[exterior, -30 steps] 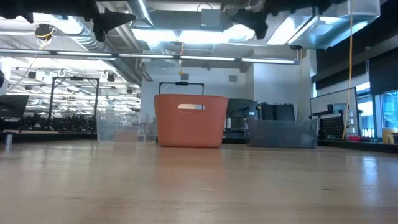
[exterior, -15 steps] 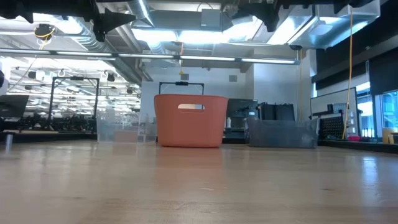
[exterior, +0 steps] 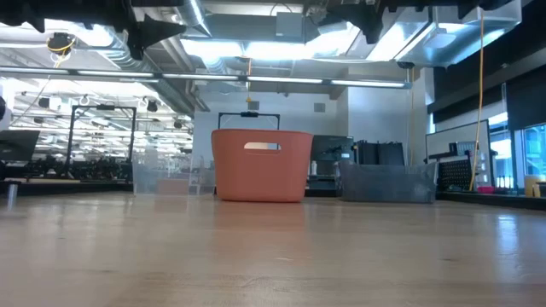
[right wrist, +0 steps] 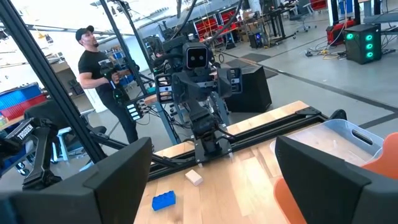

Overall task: Sort & place blocks by color
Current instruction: Put the left blue game piece into the black bin

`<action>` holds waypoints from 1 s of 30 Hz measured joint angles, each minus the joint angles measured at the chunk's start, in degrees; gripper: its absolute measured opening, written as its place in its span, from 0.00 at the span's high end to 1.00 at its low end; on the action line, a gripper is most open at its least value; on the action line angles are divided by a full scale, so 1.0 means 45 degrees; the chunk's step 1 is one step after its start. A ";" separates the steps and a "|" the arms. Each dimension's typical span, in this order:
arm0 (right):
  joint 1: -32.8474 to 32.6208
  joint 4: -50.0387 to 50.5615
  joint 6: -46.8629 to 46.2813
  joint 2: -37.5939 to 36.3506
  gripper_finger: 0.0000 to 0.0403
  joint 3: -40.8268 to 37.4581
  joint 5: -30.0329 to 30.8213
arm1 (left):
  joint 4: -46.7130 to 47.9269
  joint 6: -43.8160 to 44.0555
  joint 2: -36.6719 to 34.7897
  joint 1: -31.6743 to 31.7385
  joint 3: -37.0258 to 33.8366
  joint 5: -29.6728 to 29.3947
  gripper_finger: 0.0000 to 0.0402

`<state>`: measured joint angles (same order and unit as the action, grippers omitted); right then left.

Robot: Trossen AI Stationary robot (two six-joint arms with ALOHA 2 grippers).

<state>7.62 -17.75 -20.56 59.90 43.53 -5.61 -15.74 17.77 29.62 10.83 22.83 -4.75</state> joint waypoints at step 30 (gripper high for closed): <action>0.0019 0.0787 -0.0068 0.0010 0.15 0.0010 0.1001 | 1.6683 1.0696 0.6885 -0.5227 0.7611 -0.1478 0.40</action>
<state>7.70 -14.21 -20.86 59.94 43.57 -1.10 59.34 65.90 60.61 -12.69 57.08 -11.40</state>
